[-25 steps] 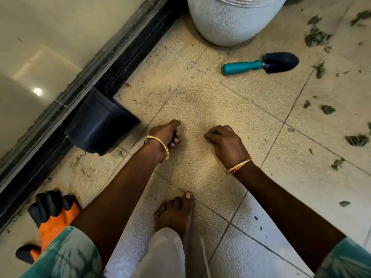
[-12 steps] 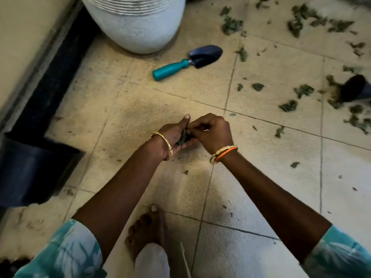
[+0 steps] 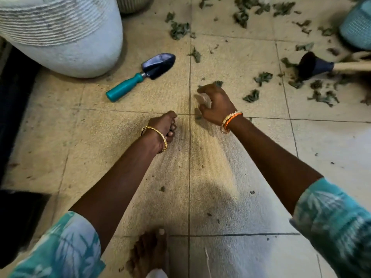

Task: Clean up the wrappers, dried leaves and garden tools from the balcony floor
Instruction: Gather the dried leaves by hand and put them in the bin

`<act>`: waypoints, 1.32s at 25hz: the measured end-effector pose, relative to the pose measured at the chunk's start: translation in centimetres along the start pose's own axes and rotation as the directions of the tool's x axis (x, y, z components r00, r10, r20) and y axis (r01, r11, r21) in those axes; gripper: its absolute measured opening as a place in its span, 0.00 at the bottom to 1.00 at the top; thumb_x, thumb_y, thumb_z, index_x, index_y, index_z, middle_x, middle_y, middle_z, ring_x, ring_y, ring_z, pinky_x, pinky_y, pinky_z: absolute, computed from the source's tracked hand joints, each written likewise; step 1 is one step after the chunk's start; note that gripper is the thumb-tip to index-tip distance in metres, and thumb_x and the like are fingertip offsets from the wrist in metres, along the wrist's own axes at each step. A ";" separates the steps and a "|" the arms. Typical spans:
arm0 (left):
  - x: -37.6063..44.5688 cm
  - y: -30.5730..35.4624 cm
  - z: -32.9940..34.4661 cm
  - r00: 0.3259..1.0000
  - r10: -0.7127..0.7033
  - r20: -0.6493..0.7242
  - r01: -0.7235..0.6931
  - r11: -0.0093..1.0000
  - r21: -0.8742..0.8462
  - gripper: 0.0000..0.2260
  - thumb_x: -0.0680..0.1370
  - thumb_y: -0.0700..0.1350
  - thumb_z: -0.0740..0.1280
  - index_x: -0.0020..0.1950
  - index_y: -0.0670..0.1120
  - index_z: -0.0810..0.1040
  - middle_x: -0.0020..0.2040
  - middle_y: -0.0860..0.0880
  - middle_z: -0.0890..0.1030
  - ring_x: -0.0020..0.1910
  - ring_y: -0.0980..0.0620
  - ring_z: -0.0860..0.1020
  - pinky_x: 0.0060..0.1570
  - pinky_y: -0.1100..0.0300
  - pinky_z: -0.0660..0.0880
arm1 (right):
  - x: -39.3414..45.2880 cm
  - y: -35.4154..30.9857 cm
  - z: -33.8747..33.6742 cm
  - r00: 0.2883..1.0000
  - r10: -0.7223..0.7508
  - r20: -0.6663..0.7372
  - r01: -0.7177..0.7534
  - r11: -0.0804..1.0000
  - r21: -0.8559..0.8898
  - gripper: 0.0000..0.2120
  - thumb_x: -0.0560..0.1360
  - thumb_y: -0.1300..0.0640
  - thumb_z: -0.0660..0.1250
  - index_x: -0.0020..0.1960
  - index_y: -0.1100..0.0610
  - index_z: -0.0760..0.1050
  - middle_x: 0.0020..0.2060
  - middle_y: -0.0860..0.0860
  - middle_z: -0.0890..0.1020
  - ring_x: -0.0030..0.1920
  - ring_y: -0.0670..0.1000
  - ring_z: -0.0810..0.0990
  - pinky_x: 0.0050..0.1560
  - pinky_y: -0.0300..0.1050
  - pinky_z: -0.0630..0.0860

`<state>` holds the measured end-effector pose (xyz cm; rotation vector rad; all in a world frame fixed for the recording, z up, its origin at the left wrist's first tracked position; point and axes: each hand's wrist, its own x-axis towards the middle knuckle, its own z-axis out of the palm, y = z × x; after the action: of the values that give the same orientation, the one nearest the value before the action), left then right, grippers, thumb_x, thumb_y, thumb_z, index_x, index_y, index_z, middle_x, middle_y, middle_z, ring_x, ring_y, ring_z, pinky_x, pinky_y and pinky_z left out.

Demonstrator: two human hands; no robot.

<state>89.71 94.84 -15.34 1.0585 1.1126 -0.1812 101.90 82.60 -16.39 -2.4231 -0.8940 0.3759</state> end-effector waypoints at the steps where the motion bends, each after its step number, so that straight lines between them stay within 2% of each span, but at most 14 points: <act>1: 0.4 0.6 0.2 1.000 0.007 -0.014 -0.008 1.000 -0.014 0.15 0.77 0.44 0.64 0.30 0.47 0.66 0.21 0.53 0.67 0.15 0.57 0.59 0.18 0.73 0.54 | 1.3 0.5 0.3 0.998 -0.004 0.063 0.007 0.999 -0.050 0.27 0.72 0.60 0.68 0.69 0.63 0.66 0.68 0.62 0.66 0.69 0.60 0.64 0.67 0.45 0.63; 4: 1.3 1.7 0.8 0.998 0.045 -0.041 -0.045 0.999 0.005 0.14 0.75 0.44 0.64 0.30 0.47 0.67 0.23 0.52 0.67 0.16 0.57 0.59 0.19 0.73 0.54 | 3.6 1.6 1.1 0.984 0.016 0.175 0.015 0.985 -0.174 0.38 0.74 0.47 0.67 0.75 0.62 0.54 0.74 0.62 0.54 0.74 0.60 0.53 0.72 0.46 0.55; 7: 2.1 1.7 0.6 0.999 0.040 -0.030 -0.039 0.998 0.046 0.14 0.76 0.44 0.64 0.31 0.47 0.67 0.25 0.51 0.67 0.17 0.56 0.60 0.19 0.72 0.54 | 2.6 1.7 2.1 0.990 -0.011 0.142 0.038 0.981 -0.192 0.36 0.76 0.44 0.63 0.74 0.64 0.56 0.74 0.63 0.55 0.74 0.61 0.55 0.73 0.47 0.55; 9: 2.8 1.3 0.3 1.000 0.015 0.001 -0.015 1.000 0.025 0.14 0.76 0.45 0.64 0.31 0.47 0.67 0.24 0.52 0.68 0.17 0.57 0.60 0.18 0.71 0.54 | 0.2 1.6 3.2 0.988 -0.144 0.059 0.151 0.977 -0.152 0.28 0.77 0.51 0.64 0.69 0.67 0.65 0.69 0.66 0.64 0.69 0.64 0.64 0.69 0.51 0.64; 12: 3.5 1.0 -0.2 0.999 -0.016 0.048 0.017 1.000 -0.026 0.14 0.77 0.44 0.63 0.31 0.47 0.67 0.22 0.53 0.69 0.16 0.58 0.61 0.16 0.72 0.53 | -4.1 2.3 4.9 0.939 -0.330 -0.096 0.304 0.928 -0.217 0.16 0.73 0.64 0.66 0.59 0.68 0.75 0.57 0.65 0.77 0.56 0.64 0.77 0.54 0.52 0.78; 15: 3.8 0.9 -0.1 0.998 -0.021 0.061 0.024 0.999 -0.038 0.14 0.77 0.45 0.63 0.32 0.47 0.67 0.23 0.53 0.70 0.16 0.58 0.63 0.16 0.72 0.54 | -6.0 2.7 5.0 0.916 -0.369 -0.159 0.325 0.912 -0.249 0.12 0.66 0.72 0.68 0.48 0.66 0.81 0.44 0.59 0.82 0.43 0.60 0.80 0.41 0.46 0.80; 16: 3.8 0.9 0.0 0.998 -0.018 0.059 0.021 0.999 -0.042 0.14 0.77 0.45 0.63 0.32 0.47 0.67 0.23 0.52 0.70 0.17 0.58 0.63 0.16 0.72 0.54 | -5.8 2.5 4.6 0.923 -0.354 -0.152 0.314 0.920 -0.235 0.12 0.64 0.74 0.69 0.45 0.65 0.82 0.41 0.58 0.83 0.41 0.59 0.80 0.38 0.45 0.79; 18: 3.8 1.0 0.4 0.998 -0.005 0.056 0.008 0.999 -0.045 0.14 0.77 0.45 0.64 0.32 0.46 0.68 0.25 0.52 0.71 0.17 0.58 0.64 0.17 0.72 0.55 | -4.6 1.8 3.3 0.955 -0.256 -0.148 0.240 0.964 -0.116 0.11 0.65 0.75 0.69 0.43 0.64 0.82 0.39 0.57 0.83 0.40 0.57 0.81 0.41 0.45 0.80; 20: 3.8 1.3 0.8 0.999 0.010 0.052 -0.008 0.999 -0.042 0.14 0.78 0.46 0.64 0.33 0.46 0.68 0.27 0.51 0.71 0.17 0.58 0.64 0.17 0.72 0.55 | -2.1 1.3 1.7 0.972 -0.094 -0.218 0.110 0.992 0.064 0.07 0.70 0.71 0.68 0.44 0.63 0.83 0.41 0.57 0.84 0.42 0.53 0.82 0.46 0.38 0.79; 22: 3.7 1.6 1.0 0.999 0.023 0.040 -0.021 0.999 -0.044 0.14 0.78 0.46 0.64 0.33 0.46 0.68 0.28 0.50 0.71 0.17 0.58 0.64 0.17 0.72 0.56 | 1.4 1.4 0.5 0.964 0.025 -0.266 0.009 0.992 0.124 0.07 0.73 0.68 0.67 0.47 0.64 0.82 0.44 0.58 0.84 0.44 0.51 0.82 0.47 0.32 0.75; 24: 3.7 1.8 0.9 0.999 0.029 0.029 -0.028 0.999 -0.046 0.14 0.78 0.46 0.64 0.33 0.46 0.68 0.29 0.50 0.71 0.17 0.58 0.64 0.17 0.72 0.56 | 4.5 1.5 0.5 0.974 0.026 -0.226 -0.016 0.999 0.045 0.07 0.73 0.68 0.66 0.46 0.65 0.82 0.45 0.60 0.83 0.46 0.54 0.81 0.51 0.40 0.76; 27: 3.9 2.0 0.2 0.999 0.034 0.020 -0.034 0.999 -0.031 0.13 0.78 0.46 0.64 0.34 0.46 0.69 0.29 0.50 0.71 0.18 0.58 0.64 0.17 0.71 0.56 | 6.4 1.2 1.8 0.989 -0.067 -0.132 0.045 0.985 -0.164 0.08 0.73 0.69 0.63 0.45 0.67 0.81 0.46 0.63 0.81 0.47 0.60 0.80 0.50 0.51 0.75; 31: 4.0 2.2 -0.4 0.999 0.021 0.031 -0.019 0.998 -0.060 0.13 0.78 0.47 0.63 0.34 0.46 0.69 0.29 0.50 0.72 0.19 0.58 0.65 0.16 0.71 0.55 | 7.0 0.3 2.0 0.991 -0.097 -0.091 0.065 0.949 -0.308 0.11 0.74 0.69 0.58 0.49 0.66 0.79 0.47 0.63 0.80 0.48 0.61 0.78 0.46 0.50 0.73; 33: 3.9 2.4 -0.3 0.999 0.020 0.044 -0.018 0.998 -0.063 0.13 0.79 0.47 0.63 0.35 0.46 0.69 0.29 0.50 0.73 0.19 0.57 0.67 0.15 0.71 0.54 | 6.8 0.0 1.3 0.991 -0.042 -0.127 0.013 0.975 -0.220 0.09 0.73 0.69 0.61 0.45 0.64 0.80 0.43 0.61 0.82 0.45 0.59 0.79 0.46 0.46 0.74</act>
<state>92.88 97.74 -16.97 1.0044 1.0613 -0.1532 106.42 87.57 -17.99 -2.5969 -0.9533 0.1095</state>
